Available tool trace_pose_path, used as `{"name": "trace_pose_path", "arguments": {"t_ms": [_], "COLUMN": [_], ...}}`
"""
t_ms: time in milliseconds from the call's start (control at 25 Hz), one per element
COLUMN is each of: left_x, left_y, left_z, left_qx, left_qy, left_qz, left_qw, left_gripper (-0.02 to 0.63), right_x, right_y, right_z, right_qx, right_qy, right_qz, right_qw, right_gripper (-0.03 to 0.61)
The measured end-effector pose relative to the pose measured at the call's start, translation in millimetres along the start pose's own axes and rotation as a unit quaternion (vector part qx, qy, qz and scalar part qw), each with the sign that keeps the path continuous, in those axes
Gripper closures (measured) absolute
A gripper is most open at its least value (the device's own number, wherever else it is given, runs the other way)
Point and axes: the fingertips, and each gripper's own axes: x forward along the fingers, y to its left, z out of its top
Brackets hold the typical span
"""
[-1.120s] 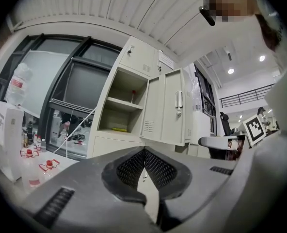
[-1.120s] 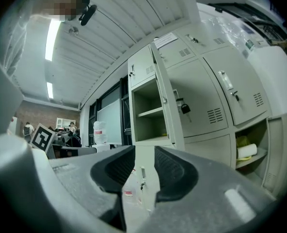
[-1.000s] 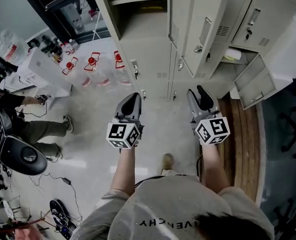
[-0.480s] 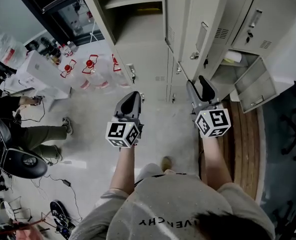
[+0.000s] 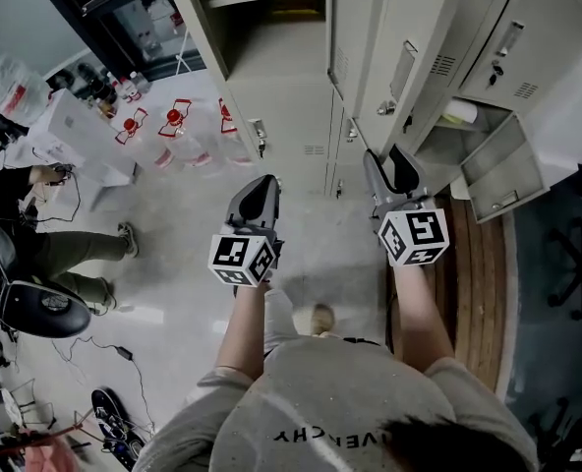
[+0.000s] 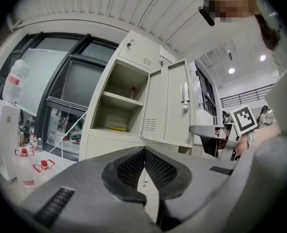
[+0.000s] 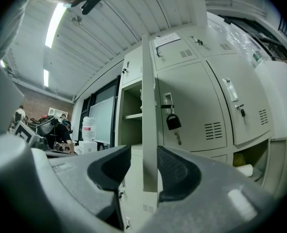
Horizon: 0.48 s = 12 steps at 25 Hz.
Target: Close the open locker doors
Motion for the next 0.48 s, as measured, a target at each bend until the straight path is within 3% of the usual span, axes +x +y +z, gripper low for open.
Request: {"name": "trace_pose_path", "arguments": {"t_ms": [280, 480], "left_x": [6, 10], "left_y": [16, 26], "left_z": [10, 14], "left_qx": [0.006, 0.002], "left_qy": [-0.001, -0.005], "left_qz": [-0.011, -0.019], "left_qw": [0.9999, 0.9998], "left_gripper": [0.615, 0.615], "right_x": [7, 14], "right_y": [19, 42], "right_z": [1, -1], "right_qx": [-0.001, -0.017], "right_qy": [-0.003, 0.003], "right_qz": [-0.002, 0.007], "right_qw": [1.0, 1.0], "right_gripper": [0.474, 0.483]}}
